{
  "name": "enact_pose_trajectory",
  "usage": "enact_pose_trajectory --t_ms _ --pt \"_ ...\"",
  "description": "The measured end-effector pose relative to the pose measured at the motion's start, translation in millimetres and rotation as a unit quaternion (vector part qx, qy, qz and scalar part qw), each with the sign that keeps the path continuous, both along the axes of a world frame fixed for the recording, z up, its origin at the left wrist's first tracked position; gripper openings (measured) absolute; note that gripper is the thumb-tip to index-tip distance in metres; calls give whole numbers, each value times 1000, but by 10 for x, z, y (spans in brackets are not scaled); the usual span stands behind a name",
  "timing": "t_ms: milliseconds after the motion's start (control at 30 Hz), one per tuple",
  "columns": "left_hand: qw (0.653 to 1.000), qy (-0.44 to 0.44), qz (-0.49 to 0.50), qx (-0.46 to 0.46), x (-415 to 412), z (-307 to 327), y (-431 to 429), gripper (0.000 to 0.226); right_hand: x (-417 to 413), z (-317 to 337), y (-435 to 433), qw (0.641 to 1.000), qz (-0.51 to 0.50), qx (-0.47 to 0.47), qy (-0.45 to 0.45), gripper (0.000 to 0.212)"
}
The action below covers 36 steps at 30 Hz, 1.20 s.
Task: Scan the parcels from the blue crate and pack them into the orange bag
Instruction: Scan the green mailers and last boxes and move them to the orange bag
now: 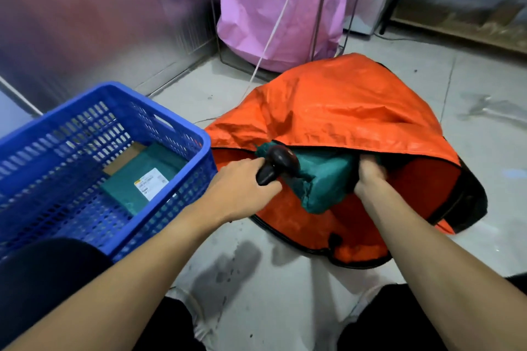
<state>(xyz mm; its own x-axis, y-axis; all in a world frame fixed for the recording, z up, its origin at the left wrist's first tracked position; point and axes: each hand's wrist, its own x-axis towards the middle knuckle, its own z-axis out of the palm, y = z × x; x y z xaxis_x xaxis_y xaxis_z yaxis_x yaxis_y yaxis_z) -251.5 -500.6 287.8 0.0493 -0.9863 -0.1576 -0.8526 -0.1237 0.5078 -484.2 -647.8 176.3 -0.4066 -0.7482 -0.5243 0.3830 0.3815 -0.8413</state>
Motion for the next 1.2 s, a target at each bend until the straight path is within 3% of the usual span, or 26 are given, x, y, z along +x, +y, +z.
enact_pose_trajectory --t_ms 100,167,267,400,567,667,800,967,1100,1200 --pt "994 85 62 14 89 47 -51 28 -58 -626 -212 1000 30 2 4 122" --pt "986 131 97 17 144 59 -80 26 9 -754 -74 998 55 11 6 113" --pt "979 164 117 21 162 60 -101 22 216 -589 320 997 39 46 -37 72" --pt "980 163 109 22 141 22 -133 27 307 -875 526 989 -35 93 -109 93" --pt "981 160 110 27 127 38 -138 23 517 -1027 588 979 -97 114 -140 73" --pt "976 179 122 35 160 55 -139 17 600 -1120 522 973 -108 118 -164 83" --pt "970 192 144 39 212 44 -136 8 712 -1288 488 970 -20 130 -206 82" --pt "970 192 148 30 237 44 -136 19 634 -1415 519 965 86 188 -163 76" --pt "973 183 138 28 207 93 -130 19 538 -1121 603 933 280 224 -21 55" --pt "970 191 152 13 239 154 -124 19 530 -695 570 918 368 118 86 43"
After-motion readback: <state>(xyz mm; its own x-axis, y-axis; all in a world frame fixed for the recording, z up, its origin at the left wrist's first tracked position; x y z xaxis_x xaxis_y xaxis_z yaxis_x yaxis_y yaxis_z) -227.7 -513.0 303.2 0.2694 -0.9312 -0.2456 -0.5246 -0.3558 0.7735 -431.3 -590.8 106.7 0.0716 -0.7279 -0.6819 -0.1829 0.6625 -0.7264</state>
